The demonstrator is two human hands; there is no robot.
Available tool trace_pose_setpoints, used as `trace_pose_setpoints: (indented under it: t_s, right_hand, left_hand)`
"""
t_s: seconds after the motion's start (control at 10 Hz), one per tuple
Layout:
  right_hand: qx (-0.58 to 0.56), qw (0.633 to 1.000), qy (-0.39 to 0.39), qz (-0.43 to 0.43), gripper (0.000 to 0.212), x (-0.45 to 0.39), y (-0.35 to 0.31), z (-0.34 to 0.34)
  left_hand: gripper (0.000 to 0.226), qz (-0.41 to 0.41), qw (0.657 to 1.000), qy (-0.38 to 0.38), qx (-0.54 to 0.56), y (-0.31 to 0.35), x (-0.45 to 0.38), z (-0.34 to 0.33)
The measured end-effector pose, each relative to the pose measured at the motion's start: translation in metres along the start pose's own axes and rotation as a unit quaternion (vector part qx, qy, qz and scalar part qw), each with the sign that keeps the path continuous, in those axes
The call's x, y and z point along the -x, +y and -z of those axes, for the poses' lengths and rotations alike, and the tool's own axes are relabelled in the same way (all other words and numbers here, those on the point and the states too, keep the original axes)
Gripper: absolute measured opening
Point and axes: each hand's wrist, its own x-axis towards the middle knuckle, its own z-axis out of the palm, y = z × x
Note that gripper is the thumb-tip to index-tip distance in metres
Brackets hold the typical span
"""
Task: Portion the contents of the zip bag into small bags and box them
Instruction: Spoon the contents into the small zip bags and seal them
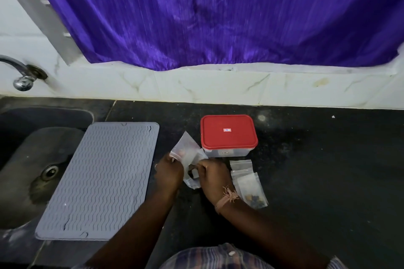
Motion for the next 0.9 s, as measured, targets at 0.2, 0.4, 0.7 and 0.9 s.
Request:
trace_pose_setpoints:
  t_s: [0.2,0.4,0.7,0.9]
  right_hand:
    - [0.033,0.996,-0.015,0.078,0.016,-0.001,-0.012,0.002]
    - [0.090,0.994,-0.034,0.052,0.021,-0.013,0.001,-0.002]
    - [0.130,0.988,0.027,0.082,0.011,-0.015,0.013,0.008]
    - [0.183,0.976,-0.020,0.117,0.014,-0.017,0.015,0.001]
  left_hand:
    - [0.021,-0.020,0.998,-0.059,0.002,0.001,0.005,-0.004]
    - [0.030,0.009,0.995,-0.007,0.099,0.005,-0.007,0.005]
    - [0.021,-0.026,0.989,0.010,0.148,-0.001,-0.013,0.004]
    - [0.017,0.033,0.973,0.060,0.219,-0.018,-0.005,0.001]
